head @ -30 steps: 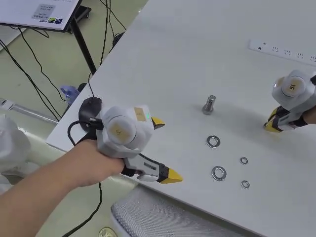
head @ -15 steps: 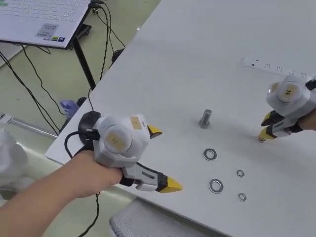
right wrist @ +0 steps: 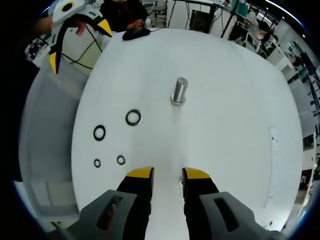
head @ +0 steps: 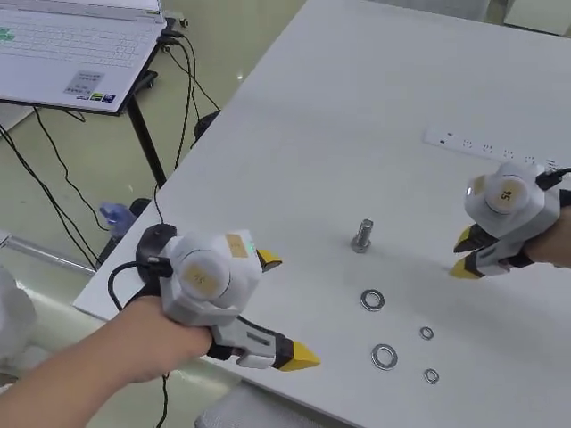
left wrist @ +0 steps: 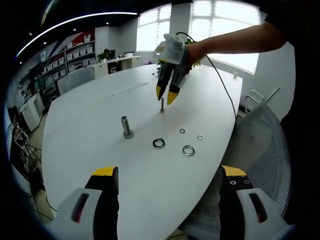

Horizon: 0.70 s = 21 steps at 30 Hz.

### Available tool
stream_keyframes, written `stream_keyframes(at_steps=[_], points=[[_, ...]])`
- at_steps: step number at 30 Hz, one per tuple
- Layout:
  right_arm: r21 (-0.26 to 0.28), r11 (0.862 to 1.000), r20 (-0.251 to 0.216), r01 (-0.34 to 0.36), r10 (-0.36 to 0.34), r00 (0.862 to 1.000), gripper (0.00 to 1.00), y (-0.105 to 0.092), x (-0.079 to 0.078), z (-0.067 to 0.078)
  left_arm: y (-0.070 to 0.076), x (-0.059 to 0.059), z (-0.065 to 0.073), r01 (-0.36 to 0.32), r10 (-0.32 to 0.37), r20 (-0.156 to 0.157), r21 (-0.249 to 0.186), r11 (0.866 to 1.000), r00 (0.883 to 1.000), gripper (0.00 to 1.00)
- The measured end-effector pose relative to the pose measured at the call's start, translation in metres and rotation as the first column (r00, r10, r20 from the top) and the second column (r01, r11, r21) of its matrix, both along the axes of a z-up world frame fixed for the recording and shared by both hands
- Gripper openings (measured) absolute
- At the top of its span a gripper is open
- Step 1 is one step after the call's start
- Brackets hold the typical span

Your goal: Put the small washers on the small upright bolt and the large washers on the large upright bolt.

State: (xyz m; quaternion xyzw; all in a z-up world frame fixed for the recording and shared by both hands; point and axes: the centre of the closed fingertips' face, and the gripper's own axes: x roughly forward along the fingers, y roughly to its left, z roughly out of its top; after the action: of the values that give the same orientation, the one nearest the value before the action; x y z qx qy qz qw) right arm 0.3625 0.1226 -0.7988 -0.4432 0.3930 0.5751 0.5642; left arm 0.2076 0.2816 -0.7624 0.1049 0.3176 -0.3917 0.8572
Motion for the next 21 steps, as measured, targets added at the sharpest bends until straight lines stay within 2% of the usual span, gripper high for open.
stream_keyframes(at_steps=[4,10,21], points=[[0.016,1.000,-0.007,0.005,-0.005,1.000,0.24,0.002,-0.010,0.003,-0.001,-0.001,0.002,0.004,-0.004,0.004,-0.002,1.000,1.000,0.82],[0.009,1.000,-0.009,0.006,-0.006,1.000,0.23,-0.001,-0.025,0.003,-0.001,-0.001,0.006,0.010,-0.010,0.014,0.004,1.000,1.000,0.82],[0.036,0.999,-0.068,0.036,-0.034,0.997,0.23,-0.004,-0.057,-0.005,-0.003,-0.004,0.009,0.012,-0.012,0.028,0.009,1.000,1.000,0.82]])
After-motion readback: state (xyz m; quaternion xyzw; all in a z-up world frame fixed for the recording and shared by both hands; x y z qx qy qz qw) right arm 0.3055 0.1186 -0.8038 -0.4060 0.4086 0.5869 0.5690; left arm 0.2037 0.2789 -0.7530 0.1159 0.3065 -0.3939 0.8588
